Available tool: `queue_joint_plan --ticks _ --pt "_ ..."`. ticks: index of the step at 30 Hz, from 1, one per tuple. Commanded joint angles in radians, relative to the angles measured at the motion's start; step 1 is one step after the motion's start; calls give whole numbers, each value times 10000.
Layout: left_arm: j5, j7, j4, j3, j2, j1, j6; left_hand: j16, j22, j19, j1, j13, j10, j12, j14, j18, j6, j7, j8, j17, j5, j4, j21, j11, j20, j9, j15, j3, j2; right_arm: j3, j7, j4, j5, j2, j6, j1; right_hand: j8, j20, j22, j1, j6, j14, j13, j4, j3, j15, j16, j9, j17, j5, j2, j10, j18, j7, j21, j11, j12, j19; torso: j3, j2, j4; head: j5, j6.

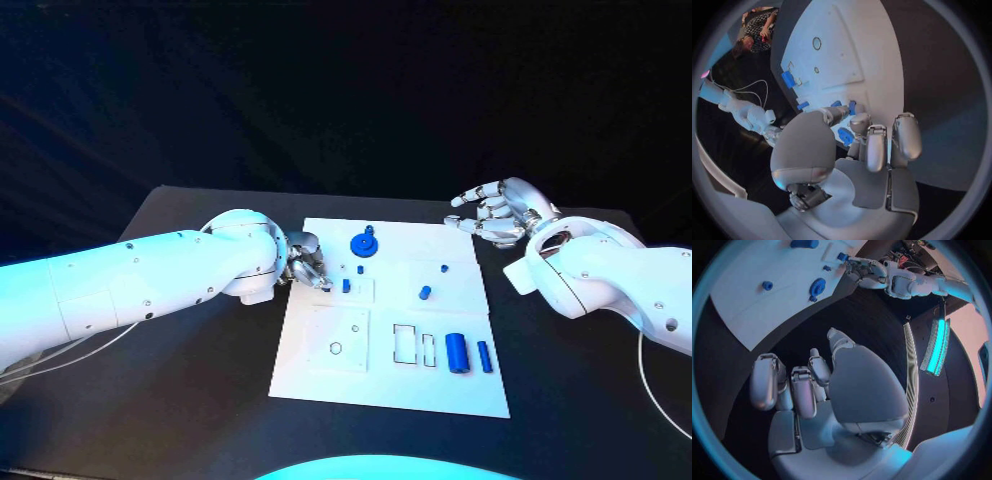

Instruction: Assemble the parts on the task board

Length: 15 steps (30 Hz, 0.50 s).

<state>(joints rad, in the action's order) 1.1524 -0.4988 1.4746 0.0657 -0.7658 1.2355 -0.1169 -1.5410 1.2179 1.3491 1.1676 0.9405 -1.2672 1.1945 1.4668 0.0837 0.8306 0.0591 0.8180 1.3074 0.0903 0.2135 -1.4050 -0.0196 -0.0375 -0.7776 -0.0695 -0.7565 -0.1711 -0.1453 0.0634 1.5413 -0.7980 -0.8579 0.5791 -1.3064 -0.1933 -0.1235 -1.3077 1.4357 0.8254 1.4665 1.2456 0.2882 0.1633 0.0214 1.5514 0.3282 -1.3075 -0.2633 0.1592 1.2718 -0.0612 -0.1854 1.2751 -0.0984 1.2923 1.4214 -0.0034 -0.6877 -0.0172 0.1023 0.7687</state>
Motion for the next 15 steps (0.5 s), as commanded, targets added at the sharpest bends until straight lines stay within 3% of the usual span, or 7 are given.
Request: queue_joint_plan --ticks 1,10,15 --pt "78 -85 -9 14 21 -17 -243 -47 16 52 -72 9 -62 32 899 -58 73 -62 36 2144 63 -1771 -41 -6 -9 -7 -57 -1818 64 1 -80 8 -67 0 -120 6 -53 -13 -706 -72 -28 883 -12 -5 68 5 -49 -14 -2028 -39 7 -77 -84 27 -48 8 -36 -63 3 -4 6 -7 18" --pt "-86 -70 3 16 85 -16 -263 -85 79 90 -434 301 -297 234 921 -70 222 -114 81 2217 148 -1852 -71 -40 6 37 -76 -1895 -89 1 -75 14 -67 -1 -120 6 -53 -13 -706 -72 -28 883 -12 -5 68 5 -49 -14 -2028 -39 7 -77 -84 27 -48 8 -36 -63 11 -3 9 -32 34" --pt "-158 -58 -32 17 128 -15 -188 -108 145 131 -970 412 -441 306 933 -83 381 -216 83 2258 85 -1665 -94 -110 48 116 -128 -1709 -210 1 -71 18 -67 -4 -117 6 -53 -13 -706 -72 -28 883 -12 -5 68 5 -49 -14 -2028 -39 7 -77 -84 27 -48 8 -36 -63 13 -4 8 -43 41"
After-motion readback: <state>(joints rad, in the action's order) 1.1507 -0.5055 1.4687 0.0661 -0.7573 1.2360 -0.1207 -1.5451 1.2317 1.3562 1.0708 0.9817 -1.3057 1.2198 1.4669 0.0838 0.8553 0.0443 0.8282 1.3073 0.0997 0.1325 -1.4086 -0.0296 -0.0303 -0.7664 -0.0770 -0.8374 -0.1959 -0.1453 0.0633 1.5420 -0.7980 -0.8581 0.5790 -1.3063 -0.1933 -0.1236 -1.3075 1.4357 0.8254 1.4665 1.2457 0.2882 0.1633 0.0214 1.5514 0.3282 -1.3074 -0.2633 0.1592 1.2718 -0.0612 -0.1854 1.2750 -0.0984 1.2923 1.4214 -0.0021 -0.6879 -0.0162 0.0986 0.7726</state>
